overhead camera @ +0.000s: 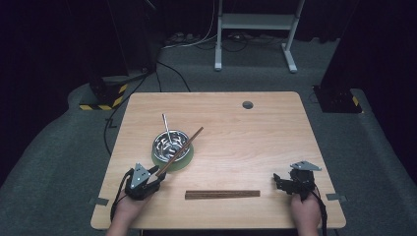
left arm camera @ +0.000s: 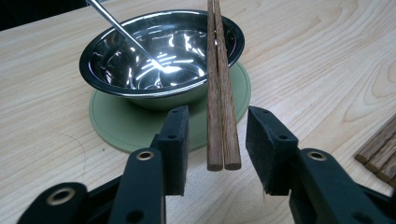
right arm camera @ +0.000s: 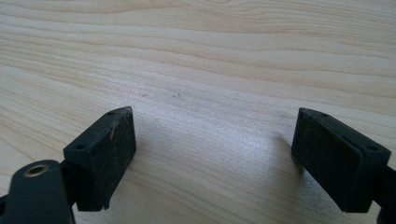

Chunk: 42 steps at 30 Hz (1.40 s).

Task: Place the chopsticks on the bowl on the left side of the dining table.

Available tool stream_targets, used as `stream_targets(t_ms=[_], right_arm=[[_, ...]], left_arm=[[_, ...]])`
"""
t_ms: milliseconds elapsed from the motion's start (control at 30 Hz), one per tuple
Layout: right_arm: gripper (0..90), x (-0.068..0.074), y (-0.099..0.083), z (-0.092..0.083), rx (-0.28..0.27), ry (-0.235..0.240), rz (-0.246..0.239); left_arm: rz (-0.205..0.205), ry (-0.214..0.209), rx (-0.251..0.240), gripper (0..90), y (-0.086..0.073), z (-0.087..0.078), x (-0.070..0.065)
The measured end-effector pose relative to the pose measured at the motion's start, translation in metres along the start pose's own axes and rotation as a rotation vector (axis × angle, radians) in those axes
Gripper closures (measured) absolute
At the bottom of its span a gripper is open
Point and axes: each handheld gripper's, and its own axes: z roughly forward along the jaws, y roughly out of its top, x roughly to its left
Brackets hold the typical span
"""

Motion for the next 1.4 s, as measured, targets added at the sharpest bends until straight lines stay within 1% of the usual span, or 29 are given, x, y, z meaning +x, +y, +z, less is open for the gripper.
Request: stream_targets(t_ms=[33, 67, 133, 200, 267, 333, 367, 467, 533, 567, 600, 633, 667, 700, 733, 767, 800, 867, 900, 933, 1000, 1033, 1067, 1133, 1167, 1233, 1267, 1300, 1400], right_arm=[[13.5, 0.0, 0.0, 0.0, 0.0, 0.0, 0.0], [13.5, 0.0, 0.0, 0.0, 0.0, 0.0, 0.0], [13.5, 0.0, 0.0, 0.0, 0.0, 0.0, 0.0], [13.5, 0.0, 0.0, 0.0, 0.0, 0.0, 0.0], [13.5, 0.0, 0.0, 0.0, 0.0, -0.001, 0.0], [13.5, 0.0, 0.0, 0.0, 0.0, -0.001, 0.0], [13.5, 0.0, 0.0, 0.0, -0.001, 0.001, -0.001], [13.5, 0.0, 0.0, 0.0, 0.0, 0.002, 0.001], [13.5, 0.0, 0.0, 0.0, 0.0, 0.002, 0.0], [13.5, 0.0, 0.0, 0.0, 0.0, 0.002, 0.001], [13.4, 0.0, 0.0, 0.0, 0.0, 0.002, 0.001], [13.5, 0.0, 0.0, 0.0, 0.0, 0.002, 0.001], [13.5, 0.0, 0.0, 0.0, 0.0, 0.002, 0.001], [13.5, 0.0, 0.0, 0.0, 0.0, 0.002, 0.001], [13.5, 0.0, 0.0, 0.0, 0.0, 0.002, 0.001], [13.5, 0.0, 0.0, 0.0, 0.0, 0.002, 0.001], [13.5, 0.0, 0.0, 0.0, 0.0, 0.002, 0.001], [13.5, 0.0, 0.0, 0.0, 0.0, 0.002, 0.001], [13.5, 0.0, 0.0, 0.0, 0.0, 0.002, 0.001], [13.5, 0.0, 0.0, 0.0, 0.0, 0.002, 0.001], [13.5, 0.0, 0.0, 0.0, 0.0, 0.002, 0.001], [13.5, 0.0, 0.0, 0.0, 0.0, 0.002, 0.001], [13.5, 0.0, 0.0, 0.0, 0.0, 0.002, 0.001], [13.5, 0.0, 0.0, 0.0, 0.0, 0.002, 0.001], [13.5, 0.0, 0.0, 0.0, 0.001, 0.002, 0.001], [13.5, 0.0, 0.0, 0.0, 0.0, 0.002, 0.001], [13.5, 0.0, 0.0, 0.0, 0.0, 0.002, 0.001], [13.5, 0.001, 0.0, 0.0, 0.0, 0.002, 0.001], [13.5, 0.001, 0.0, 0.0, -0.001, 0.0, 0.001]], left_arm=[[0.016, 0.005, 0.013, 57.9, -0.001, 0.0, 0.001], [0.016, 0.005, 0.013, 57.3, -0.001, 0.0, 0.001], [0.002, 0.017, 0.007, 56.5, -0.001, 0.001, 0.002], [-0.001, 0.025, 0.006, 56.2, -0.001, 0.001, 0.004], [0.007, 0.027, 0.005, 56.0, 0.0, 0.0, 0.005], [0.002, 0.034, 0.0, 56.0, 0.0, 0.0, 0.007], [-0.009, 0.035, -0.005, 56.0, 0.001, 0.0, 0.007], [-0.005, 0.044, -0.004, 55.6, 0.001, -0.001, 0.009], [-0.006, 0.059, -0.014, 55.3, 0.002, -0.002, 0.013], [-0.014, 0.065, -0.018, 55.2, 0.002, -0.002, 0.014], [-0.009, 0.068, -0.015, 55.2, 0.003, -0.003, 0.016], [-0.02, 0.075, -0.027, 55.2, 0.003, -0.002, 0.017], [-0.021, 0.077, -0.029, 55.2, 0.003, -0.002, 0.018], [-0.034, 0.084, -0.039, 55.1, 0.004, -0.002, 0.018], [-0.026, 0.093, -0.035, 55.1, 0.004, -0.002, 0.02], [-0.034, 0.1, -0.038, 55.0, 0.004, -0.002, 0.021], [-0.034, 0.1, -0.038, 54.8, 0.004, -0.002, 0.021], [-0.043, 0.141, -0.051, 54.8, 0.006, -0.001, 0.026], [-0.043, 0.141, -0.051, 54.8, 0.006, -0.001, 0.026], [-0.069, 0.162, -0.066, 54.8, 0.007, -0.001, 0.029], [-0.067, 0.168, -0.063, 54.8, 0.008, -0.002, 0.031], [-0.081, 0.183, -0.072, 54.6, 0.009, -0.001, 0.034], [-0.081, 0.183, -0.072, 54.6, 0.009, -0.001, 0.034], [-0.092, 0.21, -0.067, 54.5, 0.01, 0.0, 0.037], [-0.115, 0.224, -0.084, 54.5, 0.01, 0.002, 0.038], [-0.136, 0.237, -0.086, 54.5, 0.011, 0.004, 0.04], [-0.136, 0.237, -0.086, 54.5, 0.011, 0.004, 0.04], [-0.119, 0.256, -0.083, 54.5, 0.013, 0.006, 0.042], [-0.116, 0.271, -0.081, 54.6, 0.015, 0.008, 0.043]])
